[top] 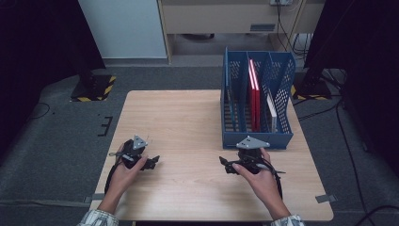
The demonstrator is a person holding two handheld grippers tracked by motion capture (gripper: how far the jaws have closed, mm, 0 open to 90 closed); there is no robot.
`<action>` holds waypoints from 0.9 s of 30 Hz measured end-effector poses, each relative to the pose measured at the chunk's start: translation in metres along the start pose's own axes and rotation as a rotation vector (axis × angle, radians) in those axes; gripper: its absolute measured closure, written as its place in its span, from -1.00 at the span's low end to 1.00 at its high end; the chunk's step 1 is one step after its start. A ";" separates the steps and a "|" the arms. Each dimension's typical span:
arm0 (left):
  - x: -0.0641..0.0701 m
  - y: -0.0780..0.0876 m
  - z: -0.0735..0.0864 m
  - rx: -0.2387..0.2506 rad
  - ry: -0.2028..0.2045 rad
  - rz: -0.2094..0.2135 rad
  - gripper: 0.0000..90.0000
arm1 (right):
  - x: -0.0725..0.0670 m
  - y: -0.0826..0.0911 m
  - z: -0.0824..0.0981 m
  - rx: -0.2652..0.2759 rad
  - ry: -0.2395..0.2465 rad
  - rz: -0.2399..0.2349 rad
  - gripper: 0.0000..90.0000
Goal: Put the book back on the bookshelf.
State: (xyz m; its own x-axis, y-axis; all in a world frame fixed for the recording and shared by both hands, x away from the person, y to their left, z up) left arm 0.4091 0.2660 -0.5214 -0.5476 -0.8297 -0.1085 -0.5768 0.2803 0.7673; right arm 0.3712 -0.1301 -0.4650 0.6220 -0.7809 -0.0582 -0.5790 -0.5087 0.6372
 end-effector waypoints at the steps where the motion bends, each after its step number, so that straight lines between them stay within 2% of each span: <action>1: 0.000 0.000 0.000 -0.001 0.000 0.000 -0.93 | -0.002 -0.003 0.003 -0.011 0.003 -0.006 -0.84; 14: 0.000 0.000 0.000 -0.001 0.000 0.000 -0.93 | -0.014 -0.024 0.021 -0.075 0.011 -0.035 -0.84; 19: 0.000 0.000 0.000 -0.001 0.000 0.000 -0.93 | -0.018 -0.031 0.022 -0.082 -0.010 -0.044 -0.83; 27: 0.000 0.000 0.000 -0.002 0.000 0.001 -0.93 | -0.026 -0.049 0.026 -0.120 0.005 -0.058 -0.83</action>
State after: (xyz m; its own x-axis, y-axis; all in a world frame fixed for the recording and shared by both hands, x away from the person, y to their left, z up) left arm 0.4092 0.2662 -0.5218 -0.5485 -0.8292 -0.1076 -0.5746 0.2803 0.7690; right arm 0.3695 -0.0942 -0.5148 0.6554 -0.7493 -0.0946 -0.4745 -0.5059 0.7204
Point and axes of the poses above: each handheld gripper's, and its own axes: y roughly backward along the jaws, z roughly out of its underside, x roughly to its right, the point moved 1 cm from there along -y, roughly forward along the jaws, and after that the axes turned 5 degrees about -x, right-handed, at the moved point
